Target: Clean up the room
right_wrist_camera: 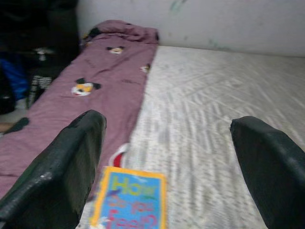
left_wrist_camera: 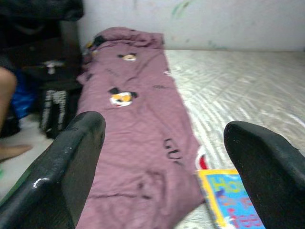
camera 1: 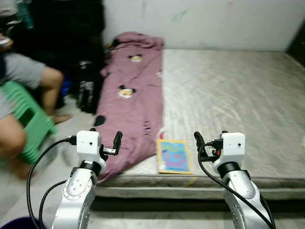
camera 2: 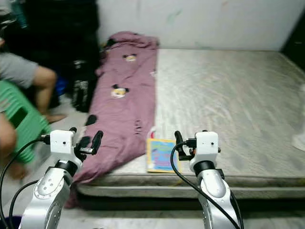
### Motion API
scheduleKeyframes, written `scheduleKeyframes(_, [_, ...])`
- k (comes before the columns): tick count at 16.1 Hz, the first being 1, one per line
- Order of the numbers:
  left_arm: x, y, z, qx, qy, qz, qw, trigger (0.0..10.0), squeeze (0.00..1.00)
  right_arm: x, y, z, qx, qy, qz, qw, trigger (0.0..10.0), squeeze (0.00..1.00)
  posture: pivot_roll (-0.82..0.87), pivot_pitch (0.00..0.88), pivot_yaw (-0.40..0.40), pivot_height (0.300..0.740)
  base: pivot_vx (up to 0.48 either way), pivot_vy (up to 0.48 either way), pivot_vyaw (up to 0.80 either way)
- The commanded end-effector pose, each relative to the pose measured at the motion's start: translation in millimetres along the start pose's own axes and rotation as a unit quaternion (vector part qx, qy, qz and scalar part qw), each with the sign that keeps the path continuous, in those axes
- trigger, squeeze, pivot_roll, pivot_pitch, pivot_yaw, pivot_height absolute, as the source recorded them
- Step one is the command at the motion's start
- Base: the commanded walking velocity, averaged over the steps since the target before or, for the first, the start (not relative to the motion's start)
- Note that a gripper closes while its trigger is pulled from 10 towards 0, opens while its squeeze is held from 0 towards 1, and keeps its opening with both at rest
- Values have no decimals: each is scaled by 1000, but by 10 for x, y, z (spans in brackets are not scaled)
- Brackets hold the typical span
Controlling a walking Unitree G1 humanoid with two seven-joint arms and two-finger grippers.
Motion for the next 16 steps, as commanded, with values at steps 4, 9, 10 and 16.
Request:
scheduleKeyframes(4, [-1, -32, 9, -2, 10, 1, 1000, 10000, 0, 3, -18, -31, 8, 4, 4, 1000, 10000, 0, -53, 0, 5, 740, 0, -165, 0])
scheduleKeyframes(9, [-30, -46, 10, -3, 17, -7, 1000, 10000, 0, -1, -25, -32, 8, 6, 5, 1000, 10000, 0, -57, 0, 3, 740, 0, 0, 0])
scheduleKeyframes(10, [-33, -45, 10, -3, 17, -8, 1000, 10000, 0, -1, -25, -34, 8, 7, 5, 1000, 10000, 0, -57, 0, 2, 740, 0, 0, 0])
scheduleKeyframes(16, [-80, -42, 28, -9, 22, -22, 999, 10000, 0, 21, -27, -27, 6, 13, 11, 1000, 10000, 0, -58, 0, 0, 740, 139, 0, 0])
Point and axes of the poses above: a point about 5 cm out from each wrist's last joint towards the gripper, its own y axis pointing back from the gripper into the wrist, its own z axis along the axis of the wrist's last joint, x = y × z, the point moved 6 cm from there along -y, pointing out of the wrist towards the gripper, and after that the axes turned 14 degrees about y, right-handed, at the moved point
